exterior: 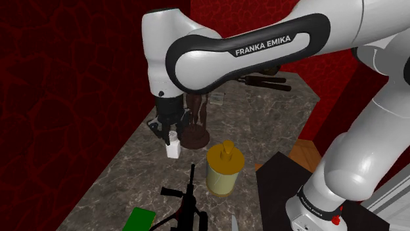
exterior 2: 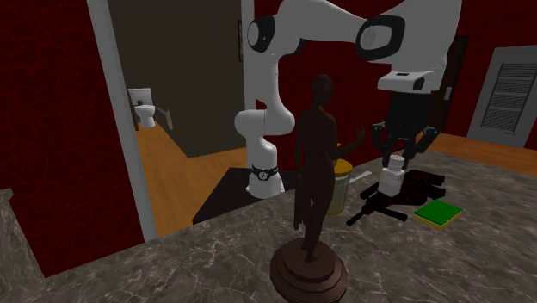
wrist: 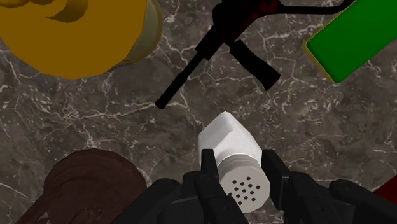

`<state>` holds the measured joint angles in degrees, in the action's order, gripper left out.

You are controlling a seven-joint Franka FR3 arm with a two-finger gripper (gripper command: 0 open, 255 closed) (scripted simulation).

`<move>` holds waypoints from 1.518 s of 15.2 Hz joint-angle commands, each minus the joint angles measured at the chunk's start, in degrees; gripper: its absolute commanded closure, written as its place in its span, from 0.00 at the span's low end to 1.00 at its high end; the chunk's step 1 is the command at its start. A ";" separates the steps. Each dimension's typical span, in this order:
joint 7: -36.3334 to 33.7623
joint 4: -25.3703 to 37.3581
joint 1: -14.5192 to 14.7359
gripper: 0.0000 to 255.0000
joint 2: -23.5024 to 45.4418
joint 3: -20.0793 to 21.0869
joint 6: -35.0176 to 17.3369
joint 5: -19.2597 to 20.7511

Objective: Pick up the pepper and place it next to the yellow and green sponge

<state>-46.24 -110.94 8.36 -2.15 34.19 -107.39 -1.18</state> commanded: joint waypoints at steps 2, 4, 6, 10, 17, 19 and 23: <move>-5.61 4.87 2.12 1.00 5.61 2.32 0.28 3.25; -9.25 8.59 4.07 1.00 9.67 3.42 0.84 5.79; -12.74 12.69 6.43 1.00 13.93 4.16 1.70 8.48; -18.86 22.27 12.45 1.00 22.78 4.44 4.36 13.82; -25.45 46.06 26.52 1.00 39.90 2.10 12.59 21.89; -25.97 56.70 31.87 1.00 46.18 0.80 16.57 24.00; -26.06 64.07 35.85 1.00 51.59 -0.54 18.00 25.39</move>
<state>-71.99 -45.55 44.55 49.67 33.58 -88.40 24.23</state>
